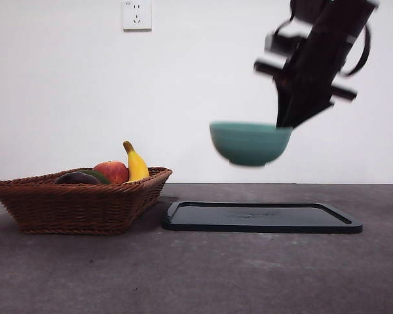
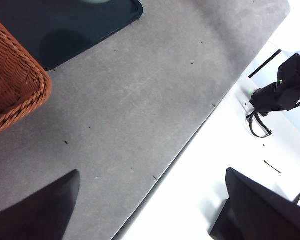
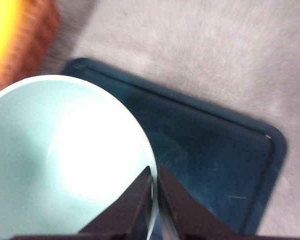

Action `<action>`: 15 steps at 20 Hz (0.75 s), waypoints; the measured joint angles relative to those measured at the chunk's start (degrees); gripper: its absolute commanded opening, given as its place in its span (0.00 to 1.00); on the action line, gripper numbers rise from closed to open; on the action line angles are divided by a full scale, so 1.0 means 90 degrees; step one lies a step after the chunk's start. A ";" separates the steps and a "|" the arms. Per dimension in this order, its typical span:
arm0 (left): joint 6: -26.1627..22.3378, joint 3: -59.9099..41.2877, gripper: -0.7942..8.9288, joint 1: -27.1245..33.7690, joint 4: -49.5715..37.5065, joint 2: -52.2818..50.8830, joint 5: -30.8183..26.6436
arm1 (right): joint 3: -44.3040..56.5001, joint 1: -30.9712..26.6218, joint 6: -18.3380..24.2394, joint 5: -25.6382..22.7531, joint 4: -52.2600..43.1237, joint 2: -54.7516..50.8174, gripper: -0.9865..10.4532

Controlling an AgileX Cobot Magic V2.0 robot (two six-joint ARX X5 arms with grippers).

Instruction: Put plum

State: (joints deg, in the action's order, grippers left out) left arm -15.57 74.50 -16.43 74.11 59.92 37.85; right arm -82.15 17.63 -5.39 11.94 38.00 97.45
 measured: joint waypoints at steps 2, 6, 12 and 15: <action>0.0000 0.0000 0.56 0.0000 0.0002 0.0000 0.0000 | 0.0000 0.0000 0.0002 0.0034 0.0386 -0.0381 0.09; 0.0000 0.0000 0.56 0.0000 0.0002 0.0000 0.0000 | 0.0000 0.0126 0.0010 0.0209 0.1151 -0.1180 0.09; 0.0000 0.0000 0.56 0.0000 0.0000 0.0000 0.0000 | 0.1217 0.0687 0.0022 0.0143 0.1197 -0.2562 0.09; 0.0000 0.0000 0.56 0.0000 0.0000 0.0000 0.0000 | 0.1970 0.0964 -0.0015 0.0143 0.0933 -0.2839 0.09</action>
State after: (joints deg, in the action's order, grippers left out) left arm -15.57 74.50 -16.43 74.11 59.92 37.85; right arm -64.42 26.30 -5.52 13.23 46.39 71.90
